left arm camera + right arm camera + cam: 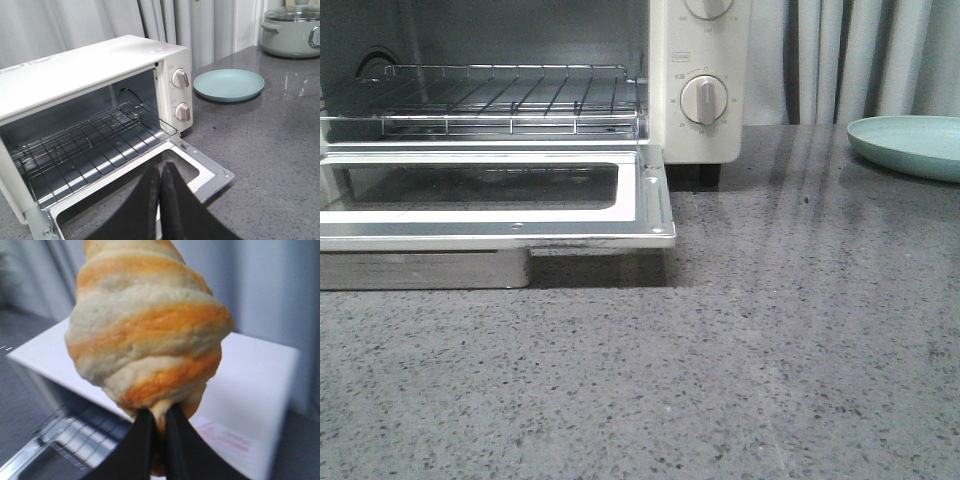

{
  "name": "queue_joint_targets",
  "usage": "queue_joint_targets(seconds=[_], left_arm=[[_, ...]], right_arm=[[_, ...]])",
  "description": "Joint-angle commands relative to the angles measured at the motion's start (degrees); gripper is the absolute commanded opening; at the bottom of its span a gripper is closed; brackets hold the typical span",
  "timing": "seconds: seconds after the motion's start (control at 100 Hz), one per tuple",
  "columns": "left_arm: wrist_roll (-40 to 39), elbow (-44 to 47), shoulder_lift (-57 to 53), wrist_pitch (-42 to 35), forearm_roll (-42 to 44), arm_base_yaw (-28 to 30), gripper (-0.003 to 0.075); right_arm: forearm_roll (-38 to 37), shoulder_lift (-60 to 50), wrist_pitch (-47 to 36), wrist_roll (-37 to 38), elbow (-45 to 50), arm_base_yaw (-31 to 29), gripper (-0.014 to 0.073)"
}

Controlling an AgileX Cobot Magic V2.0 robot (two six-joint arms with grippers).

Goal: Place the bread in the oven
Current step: 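Carry the croissant into the oven and lower it onto the rack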

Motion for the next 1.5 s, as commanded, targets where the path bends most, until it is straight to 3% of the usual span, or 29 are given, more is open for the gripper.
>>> queue_joint_targets(seconds=[0.0, 0.13, 0.25, 0.43, 0.63, 0.9, 1.49], left_arm=[[-0.56, -1.62, 0.63, -4.78, -1.01, 0.06, -0.0021], [-0.56, -1.62, 0.63, -4.34, -1.01, 0.06, -0.0022], [-0.56, -1.62, 0.63, -4.20, -1.01, 0.06, -0.0021], [-0.56, -1.62, 0.63, -2.63, -1.01, 0.06, -0.0021], [-0.56, -1.62, 0.63, -0.89, -1.01, 0.06, -0.0022], [-0.56, -1.62, 0.63, -0.16, -1.01, 0.06, -0.0022], [-0.56, -1.62, 0.63, 0.06, -1.23, 0.06, -0.0022]], right_arm=[[0.20, 0.25, -2.92, -1.02, -2.13, 6.59, -0.0068], [-0.98, 4.56, -2.24, -1.02, -2.13, 14.35, -0.0068], [-1.27, 8.99, -1.35, -1.02, -2.13, 17.33, -0.0068], [-5.90, 14.58, 0.16, -0.49, -2.13, 17.24, -0.0064], [-24.52, 18.83, -0.78, 16.30, -2.13, 17.24, -0.0046], [-40.99, 20.92, -0.78, 27.49, -2.13, 17.24, -0.0046], [-50.45, 24.73, -0.35, 27.67, -6.61, 17.24, -0.0048]])
